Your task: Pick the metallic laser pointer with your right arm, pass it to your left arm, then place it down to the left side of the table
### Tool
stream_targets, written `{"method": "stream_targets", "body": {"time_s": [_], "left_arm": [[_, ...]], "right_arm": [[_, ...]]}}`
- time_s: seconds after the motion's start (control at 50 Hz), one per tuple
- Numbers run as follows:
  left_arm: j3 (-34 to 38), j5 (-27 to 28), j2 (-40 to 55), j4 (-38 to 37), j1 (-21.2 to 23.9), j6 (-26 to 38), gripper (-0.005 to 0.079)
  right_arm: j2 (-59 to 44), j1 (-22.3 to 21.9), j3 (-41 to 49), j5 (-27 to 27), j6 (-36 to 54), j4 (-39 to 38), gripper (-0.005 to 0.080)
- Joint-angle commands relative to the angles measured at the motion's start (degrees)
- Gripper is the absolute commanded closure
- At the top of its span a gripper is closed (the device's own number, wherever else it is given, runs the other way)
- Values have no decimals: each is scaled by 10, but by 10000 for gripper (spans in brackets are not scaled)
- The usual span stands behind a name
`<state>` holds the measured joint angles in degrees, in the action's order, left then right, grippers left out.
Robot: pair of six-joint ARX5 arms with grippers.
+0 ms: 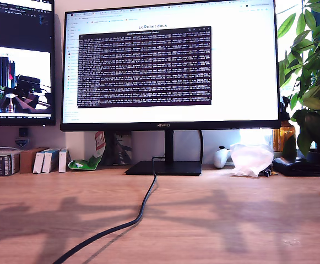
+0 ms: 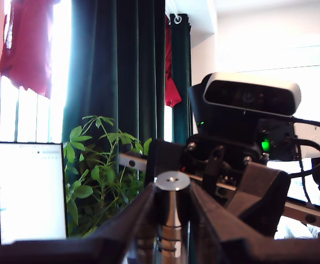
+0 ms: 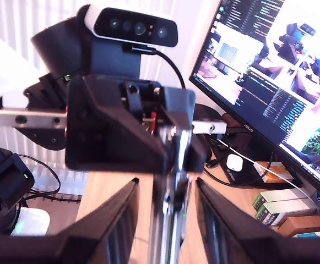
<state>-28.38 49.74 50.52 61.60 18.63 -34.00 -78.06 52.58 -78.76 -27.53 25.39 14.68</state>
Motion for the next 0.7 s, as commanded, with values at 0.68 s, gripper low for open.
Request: {"method": "stream_targets", "body": {"time_s": [0.68], "left_arm": [[-23, 54, 5, -212, -83, 158, 764]], "right_arm": [[11, -52, 6, 35, 2, 193, 609]]}}
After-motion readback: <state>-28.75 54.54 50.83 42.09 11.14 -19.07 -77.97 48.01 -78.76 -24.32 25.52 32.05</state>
